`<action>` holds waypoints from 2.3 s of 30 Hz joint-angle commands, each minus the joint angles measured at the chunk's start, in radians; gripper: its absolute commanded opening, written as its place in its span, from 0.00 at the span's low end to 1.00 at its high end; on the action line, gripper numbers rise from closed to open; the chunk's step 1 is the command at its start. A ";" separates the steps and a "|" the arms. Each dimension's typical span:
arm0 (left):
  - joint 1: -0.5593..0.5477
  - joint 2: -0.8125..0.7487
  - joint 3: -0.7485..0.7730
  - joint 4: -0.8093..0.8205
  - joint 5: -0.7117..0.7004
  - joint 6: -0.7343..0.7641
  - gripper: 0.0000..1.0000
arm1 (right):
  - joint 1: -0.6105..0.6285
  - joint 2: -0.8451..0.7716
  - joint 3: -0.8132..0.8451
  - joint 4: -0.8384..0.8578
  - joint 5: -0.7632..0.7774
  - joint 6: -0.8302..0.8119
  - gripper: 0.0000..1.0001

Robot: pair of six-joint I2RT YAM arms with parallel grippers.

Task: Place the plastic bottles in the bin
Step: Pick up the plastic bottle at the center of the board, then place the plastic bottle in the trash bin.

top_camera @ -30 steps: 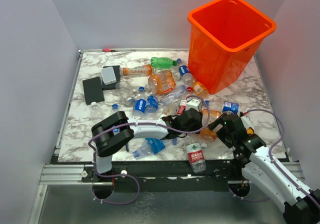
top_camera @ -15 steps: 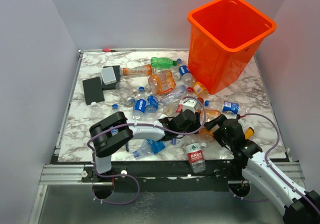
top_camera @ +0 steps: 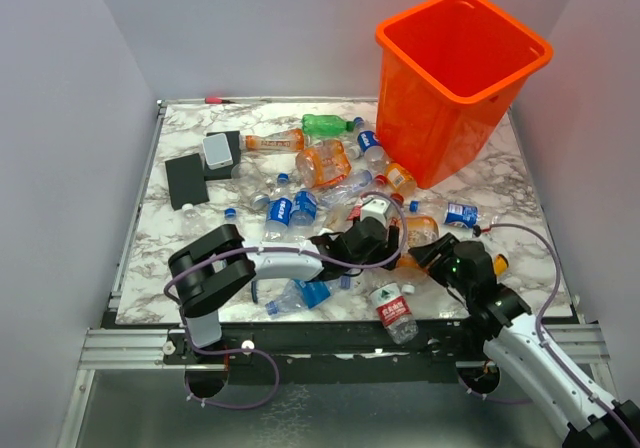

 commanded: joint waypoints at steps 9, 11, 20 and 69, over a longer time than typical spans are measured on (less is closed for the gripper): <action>-0.016 -0.372 0.066 -0.311 -0.057 0.122 0.99 | -0.003 -0.046 0.427 -0.203 -0.272 -0.345 0.44; -0.015 -0.486 0.028 -0.323 -0.122 0.142 0.99 | -0.003 -0.007 0.506 -0.233 -0.386 -0.422 0.43; -0.013 -0.920 -0.189 -0.283 -0.508 0.303 0.99 | -0.003 0.065 0.759 -0.209 -0.487 -0.579 0.42; -0.077 -1.283 -0.383 -0.218 -0.787 0.541 0.99 | -0.284 1.134 1.537 0.209 0.091 -0.740 0.56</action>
